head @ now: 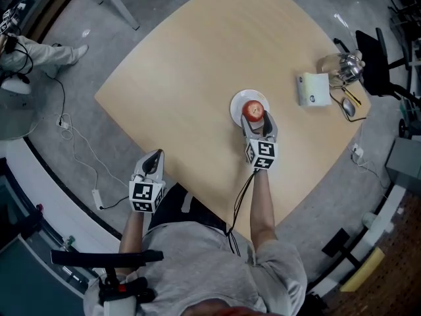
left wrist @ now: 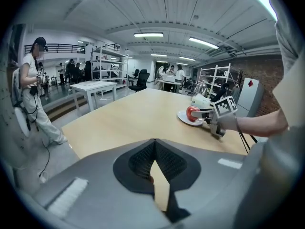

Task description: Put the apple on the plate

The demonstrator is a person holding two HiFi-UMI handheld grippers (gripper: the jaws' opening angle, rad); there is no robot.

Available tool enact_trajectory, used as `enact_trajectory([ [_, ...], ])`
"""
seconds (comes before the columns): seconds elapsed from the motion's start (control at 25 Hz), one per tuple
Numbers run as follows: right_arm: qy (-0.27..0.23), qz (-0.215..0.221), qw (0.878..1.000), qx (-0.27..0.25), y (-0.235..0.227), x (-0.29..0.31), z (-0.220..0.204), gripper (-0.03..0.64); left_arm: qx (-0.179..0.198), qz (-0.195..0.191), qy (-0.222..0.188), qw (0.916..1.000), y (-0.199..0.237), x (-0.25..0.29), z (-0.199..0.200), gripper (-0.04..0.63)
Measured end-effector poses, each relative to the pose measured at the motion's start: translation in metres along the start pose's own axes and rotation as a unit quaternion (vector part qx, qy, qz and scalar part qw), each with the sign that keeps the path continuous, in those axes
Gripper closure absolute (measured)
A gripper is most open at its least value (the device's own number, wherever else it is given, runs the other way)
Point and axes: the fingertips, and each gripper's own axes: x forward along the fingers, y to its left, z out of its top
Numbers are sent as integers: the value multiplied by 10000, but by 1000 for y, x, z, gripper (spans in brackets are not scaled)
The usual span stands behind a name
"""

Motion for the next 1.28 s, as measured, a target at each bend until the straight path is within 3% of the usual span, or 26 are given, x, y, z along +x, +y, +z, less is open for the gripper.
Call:
enact_trajectory([
  [0.56, 41, -55, 9999, -99, 2, 0, 1, 266, 1, 0, -10, 10000, 1, -4, 0, 575],
  [1.28, -87, -200, 9997, -148, 9, -27, 22, 267, 129, -87, -345, 9993, 1, -20, 20, 575],
])
